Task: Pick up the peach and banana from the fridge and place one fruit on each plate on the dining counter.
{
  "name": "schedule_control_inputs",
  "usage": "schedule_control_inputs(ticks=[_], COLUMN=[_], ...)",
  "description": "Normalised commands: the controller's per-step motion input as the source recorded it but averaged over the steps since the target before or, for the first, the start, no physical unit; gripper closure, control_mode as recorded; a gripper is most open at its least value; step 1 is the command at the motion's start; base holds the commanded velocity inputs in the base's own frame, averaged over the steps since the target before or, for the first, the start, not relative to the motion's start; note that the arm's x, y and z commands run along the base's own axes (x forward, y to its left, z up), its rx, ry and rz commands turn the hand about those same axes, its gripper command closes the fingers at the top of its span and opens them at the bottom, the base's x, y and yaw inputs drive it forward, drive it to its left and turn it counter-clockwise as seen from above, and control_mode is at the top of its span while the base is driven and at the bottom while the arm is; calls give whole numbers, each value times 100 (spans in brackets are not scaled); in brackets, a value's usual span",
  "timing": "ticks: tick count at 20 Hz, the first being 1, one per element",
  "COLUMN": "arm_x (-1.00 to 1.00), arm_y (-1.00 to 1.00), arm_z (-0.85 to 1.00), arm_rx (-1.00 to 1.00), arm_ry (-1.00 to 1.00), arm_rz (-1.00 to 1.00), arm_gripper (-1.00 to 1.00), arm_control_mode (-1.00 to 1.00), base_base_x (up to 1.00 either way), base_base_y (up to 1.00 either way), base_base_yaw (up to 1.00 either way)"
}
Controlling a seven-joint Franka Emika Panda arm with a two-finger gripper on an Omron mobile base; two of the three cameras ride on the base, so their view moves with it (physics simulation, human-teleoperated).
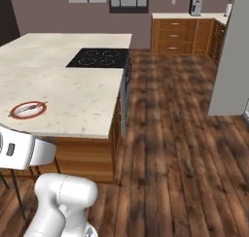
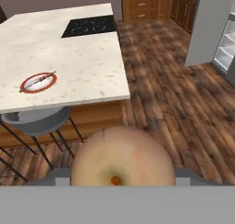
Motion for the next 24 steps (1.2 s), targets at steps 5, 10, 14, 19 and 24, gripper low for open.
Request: schedule_control_inputs(ticks=[5,10,14,19,24], arm_x=[0,0,0,0,0], arm_y=[0,0,0,0,0], arm_z=[0,0,0,0,0], arm_rx=[0,0,0,0,0], arm_ry=[0,0,0,0,0], arm_rz=[0,0,0,0,0], arm_gripper=[100,100,100,100,100], arm_control_mode=[100,100,100,100,100], base_base_x=[6,40,73,77,62], base_base_y=[100,96,54,28,63], base_base_yaw=[0,0,0,0,0])
